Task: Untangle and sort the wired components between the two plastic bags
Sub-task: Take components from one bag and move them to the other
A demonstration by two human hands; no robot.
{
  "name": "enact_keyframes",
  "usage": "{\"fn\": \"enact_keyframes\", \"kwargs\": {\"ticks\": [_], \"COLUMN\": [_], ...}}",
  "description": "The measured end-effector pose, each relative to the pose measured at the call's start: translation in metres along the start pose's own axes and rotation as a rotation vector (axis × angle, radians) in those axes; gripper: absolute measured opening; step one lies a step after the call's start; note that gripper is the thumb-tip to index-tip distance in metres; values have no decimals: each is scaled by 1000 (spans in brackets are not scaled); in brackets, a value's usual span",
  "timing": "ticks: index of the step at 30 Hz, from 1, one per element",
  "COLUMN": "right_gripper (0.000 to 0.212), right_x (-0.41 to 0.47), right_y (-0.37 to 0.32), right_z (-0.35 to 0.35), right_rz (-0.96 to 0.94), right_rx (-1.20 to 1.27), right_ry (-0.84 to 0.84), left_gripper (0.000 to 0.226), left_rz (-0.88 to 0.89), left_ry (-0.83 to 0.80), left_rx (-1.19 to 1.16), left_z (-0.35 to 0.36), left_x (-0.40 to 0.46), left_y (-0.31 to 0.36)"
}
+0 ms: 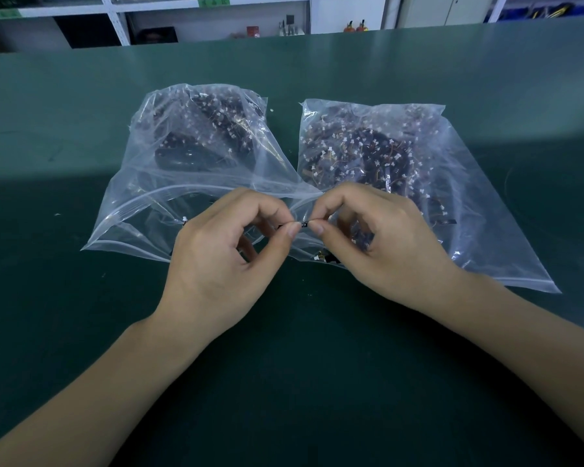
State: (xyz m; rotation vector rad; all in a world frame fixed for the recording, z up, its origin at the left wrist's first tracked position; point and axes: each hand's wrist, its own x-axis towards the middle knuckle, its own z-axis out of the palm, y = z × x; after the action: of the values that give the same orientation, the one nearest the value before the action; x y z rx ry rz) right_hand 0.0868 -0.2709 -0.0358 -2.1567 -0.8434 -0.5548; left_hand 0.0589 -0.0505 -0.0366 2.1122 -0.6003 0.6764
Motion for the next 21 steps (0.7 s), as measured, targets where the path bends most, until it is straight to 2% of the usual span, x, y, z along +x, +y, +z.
{"fn": "enact_keyframes", "kwargs": {"ticks": [9,13,17,21], "right_gripper": [5,28,27,24], "right_x": [2,4,4,4], "right_y": [0,3,6,7], "right_z": [-3,-10,-11,-10], "right_rz": [-34,-41,-39,-40], "right_rx": [21,-118,-197,-112], "right_ry": [10,-78,-174,-90], "left_gripper": [3,9,11,7], "left_rz": [8,-8,30,72], "left_ry": [23,54,-17,-108], "left_rx": [11,-28,-12,50], "left_z": [-1,-5,-5,-1], "left_x": [1,1,1,-1], "left_y": [-1,-1,0,-3]}}
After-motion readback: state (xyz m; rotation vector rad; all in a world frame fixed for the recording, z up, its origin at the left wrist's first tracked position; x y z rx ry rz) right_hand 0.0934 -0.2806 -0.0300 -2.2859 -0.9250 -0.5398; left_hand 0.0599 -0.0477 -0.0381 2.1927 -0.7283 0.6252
